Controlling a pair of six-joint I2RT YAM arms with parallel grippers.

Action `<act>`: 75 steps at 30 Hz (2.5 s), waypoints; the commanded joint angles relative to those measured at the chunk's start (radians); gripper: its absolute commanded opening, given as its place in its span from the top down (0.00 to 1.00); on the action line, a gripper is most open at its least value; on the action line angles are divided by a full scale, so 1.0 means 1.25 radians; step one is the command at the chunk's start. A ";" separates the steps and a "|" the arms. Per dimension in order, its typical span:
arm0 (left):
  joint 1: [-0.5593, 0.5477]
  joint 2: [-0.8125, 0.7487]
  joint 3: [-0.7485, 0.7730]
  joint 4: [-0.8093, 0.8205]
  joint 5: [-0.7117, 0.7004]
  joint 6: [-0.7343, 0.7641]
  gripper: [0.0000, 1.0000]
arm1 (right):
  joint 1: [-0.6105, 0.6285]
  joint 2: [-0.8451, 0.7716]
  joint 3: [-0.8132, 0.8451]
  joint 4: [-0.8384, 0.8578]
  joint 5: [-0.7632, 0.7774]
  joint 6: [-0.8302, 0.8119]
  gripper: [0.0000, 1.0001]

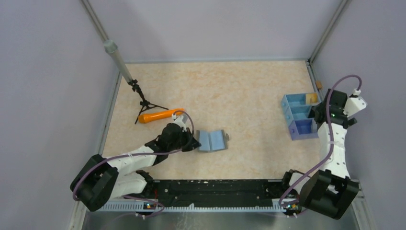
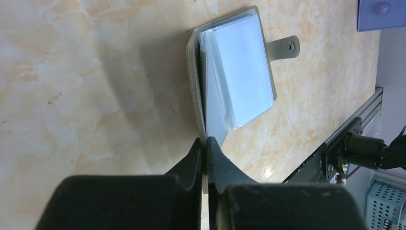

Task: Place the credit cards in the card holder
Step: Pick up the credit card from the storage box.

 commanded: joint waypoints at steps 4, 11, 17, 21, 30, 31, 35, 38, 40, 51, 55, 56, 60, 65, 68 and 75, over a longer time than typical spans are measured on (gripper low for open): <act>0.019 -0.032 0.049 -0.090 -0.017 0.061 1.00 | -0.089 0.043 -0.068 0.125 -0.104 0.025 0.21; 0.025 -0.066 0.069 -0.156 -0.058 0.077 1.00 | -0.090 0.103 -0.109 0.236 -0.160 0.021 0.30; 0.026 -0.071 0.074 -0.169 -0.073 0.079 1.00 | -0.090 0.161 -0.101 0.279 -0.178 0.021 0.35; 0.028 -0.069 0.076 -0.169 -0.076 0.084 1.00 | -0.090 0.199 -0.093 0.286 -0.176 0.029 0.36; 0.032 -0.057 0.077 -0.162 -0.070 0.082 1.00 | -0.091 0.255 -0.071 0.285 -0.162 0.028 0.40; 0.033 -0.055 0.078 -0.159 -0.069 0.081 1.00 | -0.091 0.256 -0.070 0.287 -0.164 0.027 0.43; 0.033 -0.047 0.079 -0.155 -0.064 0.079 1.00 | -0.090 0.257 -0.067 0.297 -0.169 0.024 0.55; 0.033 -0.044 0.079 -0.153 -0.059 0.079 1.00 | -0.090 0.255 -0.061 0.302 -0.171 0.022 0.57; 0.034 -0.042 0.079 -0.154 -0.058 0.080 1.00 | -0.091 0.256 -0.056 0.305 -0.172 0.020 0.59; 0.035 -0.045 0.074 -0.145 -0.052 0.072 1.00 | -0.090 0.241 -0.043 0.306 -0.192 0.018 0.69; 0.036 -0.040 0.073 -0.141 -0.048 0.071 1.00 | -0.090 0.238 -0.036 0.302 -0.195 0.015 0.75; 0.035 -0.040 0.072 -0.139 -0.047 0.070 1.00 | -0.090 0.237 -0.033 0.300 -0.194 0.014 0.76; 0.035 -0.041 0.072 -0.136 -0.043 0.067 1.00 | -0.090 0.224 -0.028 0.293 -0.191 0.013 0.77; 0.035 -0.041 0.071 -0.133 -0.040 0.067 1.00 | -0.091 0.216 -0.023 0.286 -0.193 0.011 0.83; 0.035 -0.041 0.069 -0.133 -0.038 0.067 1.00 | -0.091 0.208 -0.019 0.274 -0.195 0.011 0.85; 0.035 -0.047 0.066 -0.131 -0.035 0.066 1.00 | -0.091 0.178 -0.010 0.238 -0.175 0.012 0.88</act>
